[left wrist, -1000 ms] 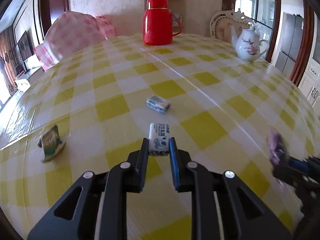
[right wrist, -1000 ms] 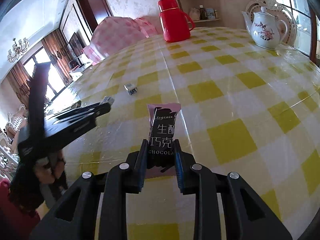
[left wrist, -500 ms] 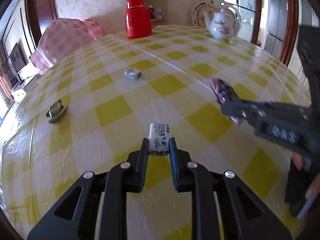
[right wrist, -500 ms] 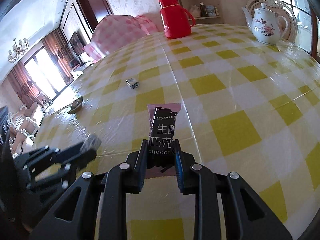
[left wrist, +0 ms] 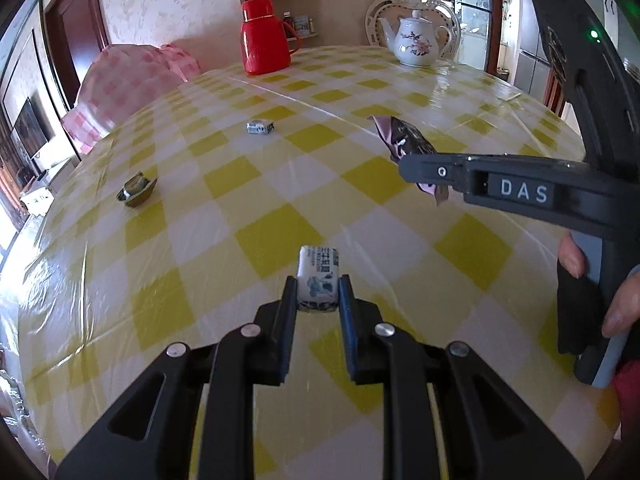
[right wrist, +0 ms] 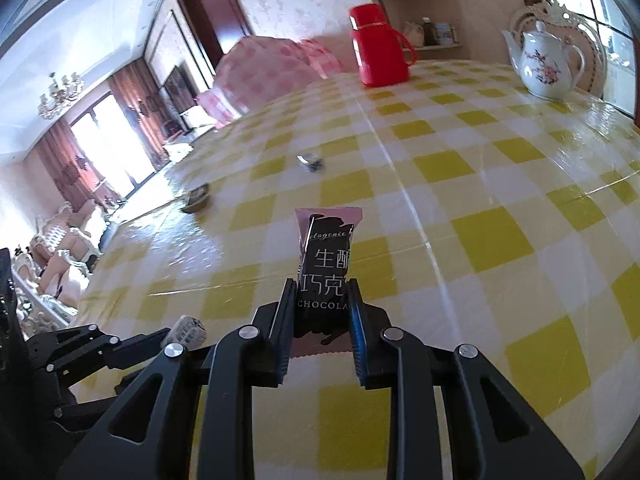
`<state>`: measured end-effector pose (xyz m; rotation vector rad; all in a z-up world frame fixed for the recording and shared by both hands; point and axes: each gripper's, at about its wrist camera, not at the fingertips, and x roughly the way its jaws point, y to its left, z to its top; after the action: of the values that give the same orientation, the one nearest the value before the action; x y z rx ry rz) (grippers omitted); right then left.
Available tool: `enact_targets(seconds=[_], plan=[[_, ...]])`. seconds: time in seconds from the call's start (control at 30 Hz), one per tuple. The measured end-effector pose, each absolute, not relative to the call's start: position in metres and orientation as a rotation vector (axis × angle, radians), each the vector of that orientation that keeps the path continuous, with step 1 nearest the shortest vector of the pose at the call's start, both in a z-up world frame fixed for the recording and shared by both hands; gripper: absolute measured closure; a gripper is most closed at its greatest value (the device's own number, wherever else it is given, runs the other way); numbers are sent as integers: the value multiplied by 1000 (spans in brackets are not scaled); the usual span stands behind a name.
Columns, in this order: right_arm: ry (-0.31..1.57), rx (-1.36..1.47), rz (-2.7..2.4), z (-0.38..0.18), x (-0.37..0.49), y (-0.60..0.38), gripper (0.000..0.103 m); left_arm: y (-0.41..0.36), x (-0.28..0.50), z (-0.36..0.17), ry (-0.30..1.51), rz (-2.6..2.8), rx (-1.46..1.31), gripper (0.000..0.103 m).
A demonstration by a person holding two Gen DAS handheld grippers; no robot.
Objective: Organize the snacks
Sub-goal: 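Carry both held packets from the table over the purple box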
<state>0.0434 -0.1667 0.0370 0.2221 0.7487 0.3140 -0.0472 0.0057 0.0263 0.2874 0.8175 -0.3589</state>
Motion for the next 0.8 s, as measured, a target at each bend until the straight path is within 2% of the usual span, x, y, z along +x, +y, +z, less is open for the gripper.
enact_targets(seconds=[0.8], plan=[[762, 180, 536, 42, -61, -81, 78, 88, -139, 34, 815, -287, 332, 82]])
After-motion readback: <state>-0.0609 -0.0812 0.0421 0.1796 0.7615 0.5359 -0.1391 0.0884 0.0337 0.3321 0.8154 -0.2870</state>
